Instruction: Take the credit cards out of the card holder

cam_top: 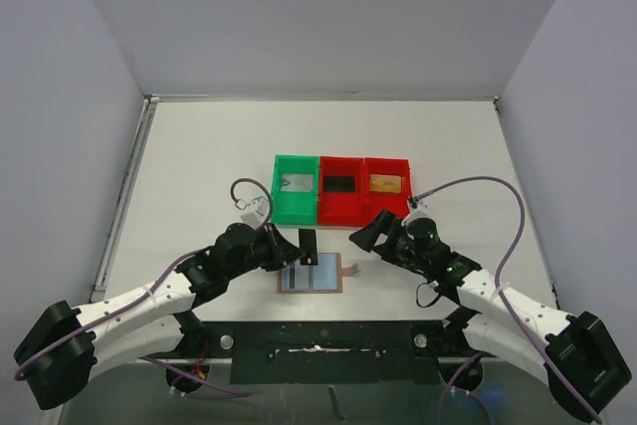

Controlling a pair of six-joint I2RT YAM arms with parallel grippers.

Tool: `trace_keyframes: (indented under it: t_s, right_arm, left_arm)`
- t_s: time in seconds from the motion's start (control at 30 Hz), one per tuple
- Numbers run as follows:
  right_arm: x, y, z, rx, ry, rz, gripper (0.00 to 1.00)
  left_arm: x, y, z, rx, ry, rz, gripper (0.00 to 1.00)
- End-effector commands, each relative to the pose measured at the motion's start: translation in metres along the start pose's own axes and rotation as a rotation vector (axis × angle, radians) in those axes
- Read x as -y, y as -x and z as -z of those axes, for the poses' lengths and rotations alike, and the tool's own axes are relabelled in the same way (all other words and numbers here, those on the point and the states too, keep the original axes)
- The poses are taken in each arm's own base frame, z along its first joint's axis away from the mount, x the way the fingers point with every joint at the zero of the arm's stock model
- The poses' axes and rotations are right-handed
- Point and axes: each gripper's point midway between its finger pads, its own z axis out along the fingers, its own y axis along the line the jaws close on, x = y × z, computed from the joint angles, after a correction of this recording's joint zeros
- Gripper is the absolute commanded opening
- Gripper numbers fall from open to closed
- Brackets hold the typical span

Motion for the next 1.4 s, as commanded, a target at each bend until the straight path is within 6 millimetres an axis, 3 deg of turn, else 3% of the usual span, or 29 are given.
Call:
trace_keyframes:
  t_s: [0.0, 0.17, 0.47, 0.87, 1.13, 1.37]
  right_arm:
    - [-0.054, 0.021, 0.019, 0.077, 0.278, -0.028, 0.94]
    - [-0.06, 0.021, 0.032, 0.101, 0.346, -0.027, 0.95]
    - [-0.075, 0.02, 0.052, 0.119, 0.466, -0.008, 0.96]
    - [-0.094, 0.019, 0.061, 0.081, 0.515, 0.084, 0.91]
    - [-0.116, 0.017, 0.069, 0.069, 0.579, 0.134, 0.8]
    - [-0.13, 0.007, 0.067, 0.023, 0.632, 0.161, 0.65]
  left_arm:
    - [0.06, 0.013, 0.002, 0.01, -0.266, -0.03, 0.0]
    - [0.089, 0.008, 0.008, -0.029, -0.445, 0.008, 0.0]
    - [0.114, 0.005, 0.016, -0.096, -0.587, 0.073, 0.0]
    - [0.109, 0.013, 0.024, -0.047, -0.584, 0.102, 0.0]
    - [0.108, 0.018, 0.026, -0.024, -0.589, 0.105, 0.0]
    - [0.119, 0.021, 0.026, -0.038, -0.624, 0.094, 0.0]
